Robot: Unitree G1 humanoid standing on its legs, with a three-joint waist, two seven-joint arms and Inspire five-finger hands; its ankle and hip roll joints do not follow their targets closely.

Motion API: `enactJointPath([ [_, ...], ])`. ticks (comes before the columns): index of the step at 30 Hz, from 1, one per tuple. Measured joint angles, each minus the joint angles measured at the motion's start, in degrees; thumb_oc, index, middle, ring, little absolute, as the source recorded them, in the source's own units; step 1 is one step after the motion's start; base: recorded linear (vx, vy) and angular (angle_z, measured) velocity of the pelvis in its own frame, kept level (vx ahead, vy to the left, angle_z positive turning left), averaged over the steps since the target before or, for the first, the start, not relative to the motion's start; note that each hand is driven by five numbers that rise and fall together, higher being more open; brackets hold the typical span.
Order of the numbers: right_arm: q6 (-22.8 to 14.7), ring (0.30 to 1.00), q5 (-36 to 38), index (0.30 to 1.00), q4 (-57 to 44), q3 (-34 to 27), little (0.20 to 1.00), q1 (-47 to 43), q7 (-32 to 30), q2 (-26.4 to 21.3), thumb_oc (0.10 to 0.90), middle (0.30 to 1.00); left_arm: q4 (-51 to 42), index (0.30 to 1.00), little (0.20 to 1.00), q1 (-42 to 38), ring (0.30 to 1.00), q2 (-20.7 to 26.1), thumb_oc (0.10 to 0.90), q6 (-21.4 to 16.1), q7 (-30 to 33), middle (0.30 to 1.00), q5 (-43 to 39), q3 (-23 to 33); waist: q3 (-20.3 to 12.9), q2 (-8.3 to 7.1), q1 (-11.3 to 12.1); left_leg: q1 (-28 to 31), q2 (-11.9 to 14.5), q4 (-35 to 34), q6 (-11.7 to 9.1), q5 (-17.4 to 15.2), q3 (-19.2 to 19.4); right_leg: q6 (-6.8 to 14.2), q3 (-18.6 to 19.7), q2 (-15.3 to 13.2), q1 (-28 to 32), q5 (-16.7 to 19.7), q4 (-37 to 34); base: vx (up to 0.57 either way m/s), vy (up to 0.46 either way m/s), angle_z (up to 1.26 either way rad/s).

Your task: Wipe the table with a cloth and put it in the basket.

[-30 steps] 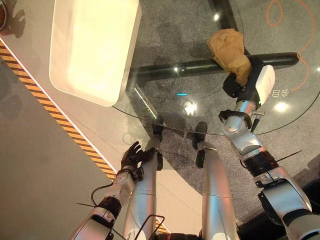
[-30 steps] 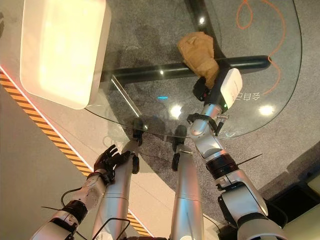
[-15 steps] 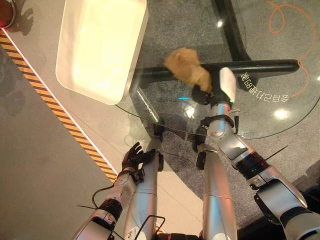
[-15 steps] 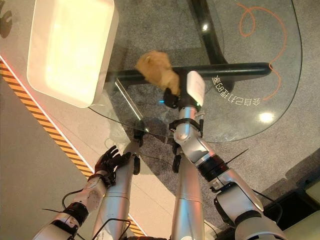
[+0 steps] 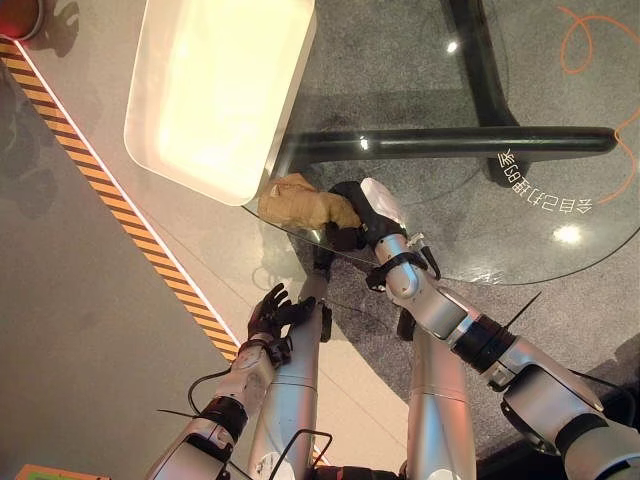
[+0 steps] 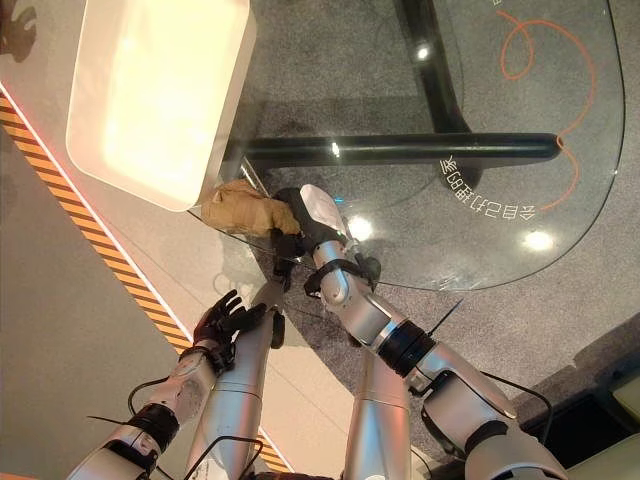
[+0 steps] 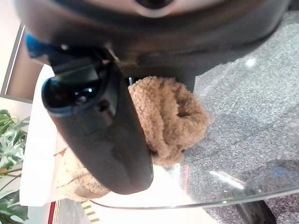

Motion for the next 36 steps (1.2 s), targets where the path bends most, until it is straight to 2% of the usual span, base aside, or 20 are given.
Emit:
enactJointPath([
  [11,-0.15,0.3,0.58,0.3,0.0,-0.48,0.2,0.19,-2.02,-0.96,0.1,0.3,-0.07,0.9,0.9,-0.01,0.9,0.11,0.8,0.05,0.07,0.9,-0.09,-0.14,0.0,-0.01,-0.14,-0.11,-0.16,0.67,0.3,-0.16,0.0,0.08,0.0,-0.21,-0.05,-0.06,0.4,0.0,0.0,0.0],
  [16,-0.88,0.3,1.16,0.3,-0.04,-1.59,0.2,0.59,-8.0,-1.09,0.1,0.3,-0.17,0.9,0.9,-0.37,0.9,0.92,0.8,0.04,0.07,0.9,-0.1,-0.79,0.02,-0.04,-0.48,-0.98,-0.23,0.93,0.36,-0.2,0.02,0.03,0.09,-0.3,-1.0,-0.1,0.75,0.0,-0.006,0.0],
  [19,-0.94,0.3,4.1,0.3,-0.04,-4.48,0.2,1.62,-14.69,0.14,0.1,0.3,-0.13,0.9,0.9,-0.38,0.9,1.33,0.8,0.01,0.08,0.9,-0.1,-1.27,0.04,-0.07,-0.66,-1.1,-0.29,1.53,0.43,-0.24,0.06,0.06,0.15,-0.34,-1.04,-0.1,0.71,0.0,0.0,0.0],
  [23,-0.28,0.3,5.77,0.3,-0.04,-8.34,0.2,1.71,-19.87,0.51,0.1,0.3,-0.06,0.9,0.9,-0.38,0.9,1.56,0.8,-0.06,0.11,0.9,-0.1,-1.29,0.05,-0.1,-1.52,-1.22,-0.34,1.88,0.79,-0.47,0.25,0.22,0.31,-0.36,-1.04,0.01,0.48,0.0,0.0,0.0],
  [29,1.49,0.3,6.06,0.3,-0.02,-13.34,0.2,1.43,-24.17,-0.8,0.1,0.3,-0.01,0.9,0.9,-0.38,0.9,1.75,0.8,-0.07,0.13,0.9,-0.1,-1.29,0.06,-0.16,-1.95,-1.29,-0.26,1.97,0.95,-0.57,0.53,0.35,0.5,-0.29,-1.02,0.22,0.05,0.0,-0.001,-0.01],
  [33,2.82,0.3,6.65,0.3,0.13,-14.1,0.2,0.54,-25.18,-2.62,0.1,0.3,-0.04,0.9,0.9,-0.38,0.9,1.83,0.8,-0.11,0.12,0.9,-0.1,-1.27,0.04,-0.26,-1.89,-1.45,-0.26,2.11,1.05,-0.63,0.55,0.44,0.5,-0.27,-1.01,0.33,-0.16,0.0,0.0,0.0],
  [36,2.22,0.3,8.42,0.3,1.34,-15.19,0.2,-0.02,-26.42,-4.39,0.1,0.3,-0.1,0.9,0.9,-0.38,0.9,2.2,0.8,-0.22,-0.18,0.9,-0.07,-1.25,0.07,-0.42,-1.82,-1.97,-0.27,2.89,1.4,-0.91,0.55,0.63,0.52,-0.22,-1.04,0.48,-0.25,0.0,0.0,0.0],
])
